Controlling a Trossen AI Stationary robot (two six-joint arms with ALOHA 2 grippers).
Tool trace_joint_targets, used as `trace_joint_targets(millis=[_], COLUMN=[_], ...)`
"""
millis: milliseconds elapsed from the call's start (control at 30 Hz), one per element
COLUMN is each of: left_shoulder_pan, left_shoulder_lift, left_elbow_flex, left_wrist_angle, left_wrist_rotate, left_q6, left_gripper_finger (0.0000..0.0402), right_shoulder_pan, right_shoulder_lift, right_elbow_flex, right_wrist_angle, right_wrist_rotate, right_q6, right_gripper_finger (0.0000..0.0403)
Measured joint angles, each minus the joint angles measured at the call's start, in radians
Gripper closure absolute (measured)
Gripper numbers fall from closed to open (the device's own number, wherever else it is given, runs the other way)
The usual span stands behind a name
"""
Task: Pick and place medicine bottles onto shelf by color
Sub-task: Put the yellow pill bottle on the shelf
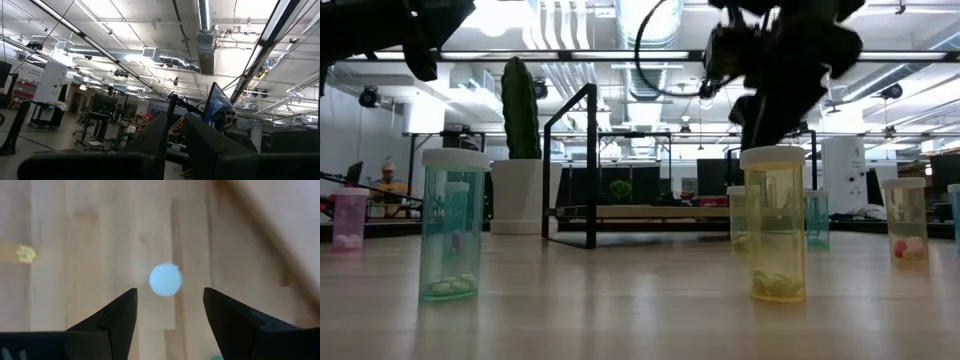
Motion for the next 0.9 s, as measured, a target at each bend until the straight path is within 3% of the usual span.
trace_joint_targets(millis=[233, 367, 900], left_shoulder_pan=[0.0, 0.0, 0.0], left_shoulder_lift=[0.0, 0.001, 0.0], left_elbow_flex=[0.0, 0.0, 0.0], left_wrist_angle=[0.0, 0.0, -0.001], left_wrist_rotate=[0.0, 0.001, 0.001], left_q6=[0.0, 0.0, 0.001], left_gripper_finger=[0.0353, 0.0353, 0.0353], right_shoulder_pan=[0.043, 0.042, 0.045], right_shoulder_lift=[0.082, 0.083, 0.105], right_elbow_flex=[0.019, 0.016, -0.04], right_wrist_angle=[0.01, 0.046, 0.169], right_wrist_rotate=[0.029, 0.074, 0.073], right_q6=[-0.005, -0.01, -0.011], right_gripper_finger=[0.0184, 0.0184, 0.0189])
